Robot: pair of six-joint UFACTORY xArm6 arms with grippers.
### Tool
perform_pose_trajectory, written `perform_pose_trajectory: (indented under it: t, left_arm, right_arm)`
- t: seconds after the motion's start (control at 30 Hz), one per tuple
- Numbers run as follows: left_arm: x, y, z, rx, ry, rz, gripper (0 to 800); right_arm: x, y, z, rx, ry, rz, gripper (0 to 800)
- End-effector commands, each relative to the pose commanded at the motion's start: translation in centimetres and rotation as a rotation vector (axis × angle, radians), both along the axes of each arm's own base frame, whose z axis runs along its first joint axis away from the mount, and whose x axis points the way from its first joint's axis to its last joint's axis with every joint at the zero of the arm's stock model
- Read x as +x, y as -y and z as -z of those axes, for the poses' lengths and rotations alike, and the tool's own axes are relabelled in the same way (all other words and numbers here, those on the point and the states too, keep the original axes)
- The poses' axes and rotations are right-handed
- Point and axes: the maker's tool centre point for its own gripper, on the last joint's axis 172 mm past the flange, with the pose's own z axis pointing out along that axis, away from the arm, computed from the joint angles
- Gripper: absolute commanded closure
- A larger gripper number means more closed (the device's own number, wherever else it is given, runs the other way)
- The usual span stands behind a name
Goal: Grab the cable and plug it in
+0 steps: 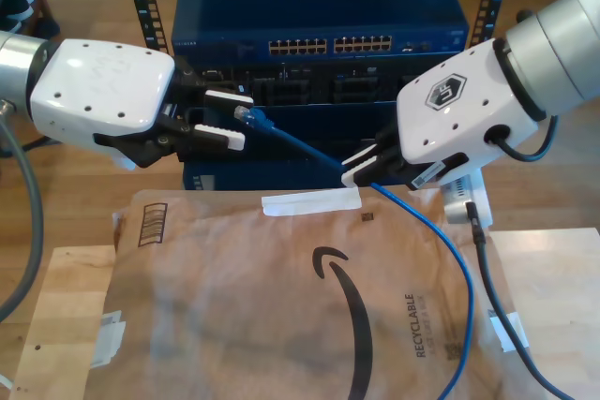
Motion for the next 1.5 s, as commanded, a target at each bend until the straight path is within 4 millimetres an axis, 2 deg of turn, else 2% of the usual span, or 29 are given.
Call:
perform_pose_trajectory:
  t: [0.33,0.7,0.93,0.97,1.0,1.13,1.27,1.3,1.37,1.43,1.5]
  left_arm:
    - [-0.1,0.1,0.1,-0.002,-0.003,-0.003,537]
    - [-0.5,0.1,1.0,-0.008,0.004,-0.020,751]
    - [-0.6,0.0,0.8,-0.006,0.008,-0.023,762]
    - [-0.6,0.0,0.7,-0.007,0.008,-0.024,741]
    - [-0.5,0.1,0.5,-0.014,0.010,-0.026,689]
    - [-0.1,-0.1,-0.1,-0.038,0.017,-0.044,767]
    - [0.3,-1.0,0.0,-0.039,0.017,-0.071,785]
    - [0.3,-1.1,0.0,-0.039,0.017,-0.072,795]
    - [0.3,-1.1,0.0,-0.035,0.016,-0.072,797]
    - [0.4,-1.1,0.7,-0.035,-0.002,-0.084,797]
    - [0.4,-1.1,1.4,-0.039,-0.024,-0.094,797]
  right_arm:
    - [0.0,0.0,0.1,0.000,-0.002,0.000,796]
    - [0.0,0.0,0.3,-0.001,-0.009,-0.001,796]
    - [0.0,0.0,0.3,-0.001,-0.008,0.000,796]
    - [0.0,0.0,0.3,-0.003,-0.007,0.000,796]
    - [0.0,0.0,0.3,-0.001,-0.009,-0.001,796]
    - [-0.1,0.0,0.4,-0.003,-0.010,-0.001,796]
    - [-0.2,0.0,0.4,-0.004,-0.009,-0.005,781]
    - [-0.5,-0.1,0.4,-0.002,-0.015,-0.012,735]
    - [-0.9,-0.2,0.5,-0.001,-0.025,-0.028,469]
    - [-1.1,-0.3,0.5,-0.001,-0.020,-0.039,365]
    - [-1.1,-0.3,0.5,-0.001,-0.015,-0.042,327]
